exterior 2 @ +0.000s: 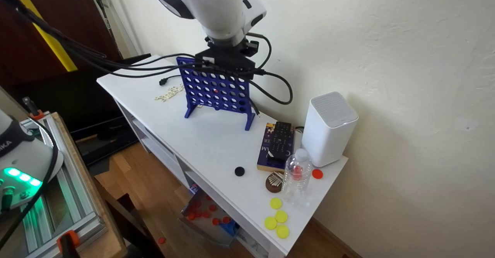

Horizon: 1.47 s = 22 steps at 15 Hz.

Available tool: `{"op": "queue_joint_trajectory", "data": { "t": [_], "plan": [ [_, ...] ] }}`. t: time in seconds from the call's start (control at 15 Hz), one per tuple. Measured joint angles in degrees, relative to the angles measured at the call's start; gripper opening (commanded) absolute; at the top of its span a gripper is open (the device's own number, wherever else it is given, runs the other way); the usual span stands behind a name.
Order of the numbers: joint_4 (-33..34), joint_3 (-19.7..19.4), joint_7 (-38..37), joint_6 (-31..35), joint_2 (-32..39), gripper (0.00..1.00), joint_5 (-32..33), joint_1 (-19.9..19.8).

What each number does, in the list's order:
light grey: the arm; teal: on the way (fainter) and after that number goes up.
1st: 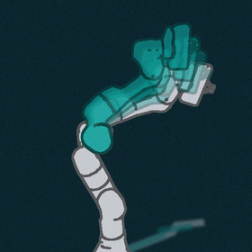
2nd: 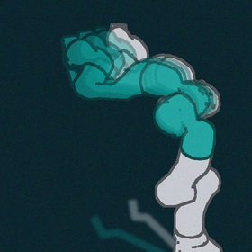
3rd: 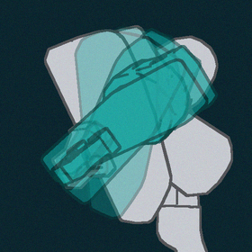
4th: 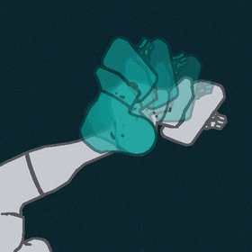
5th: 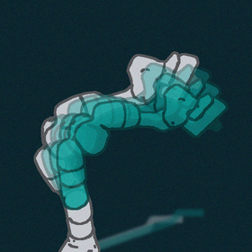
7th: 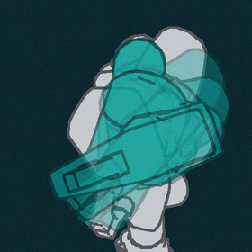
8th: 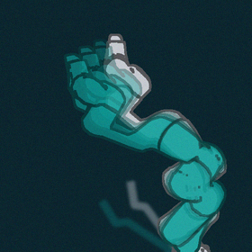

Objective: Put the blue circle inside the blue object

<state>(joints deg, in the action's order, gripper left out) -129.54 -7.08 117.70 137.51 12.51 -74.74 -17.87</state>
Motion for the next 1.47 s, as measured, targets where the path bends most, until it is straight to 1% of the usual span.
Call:
{"op": "queue_joint_trajectory", "data": {
  "t": [0.27,1.47],
  "plan": [
    [0.4,-0.4,1.4,0.0,0.6,0.09,-1.7,0.4],
    [2.7,-0.8,2.5,0.0,3.7,0.09,-1.8,1.0]
  ]
}}
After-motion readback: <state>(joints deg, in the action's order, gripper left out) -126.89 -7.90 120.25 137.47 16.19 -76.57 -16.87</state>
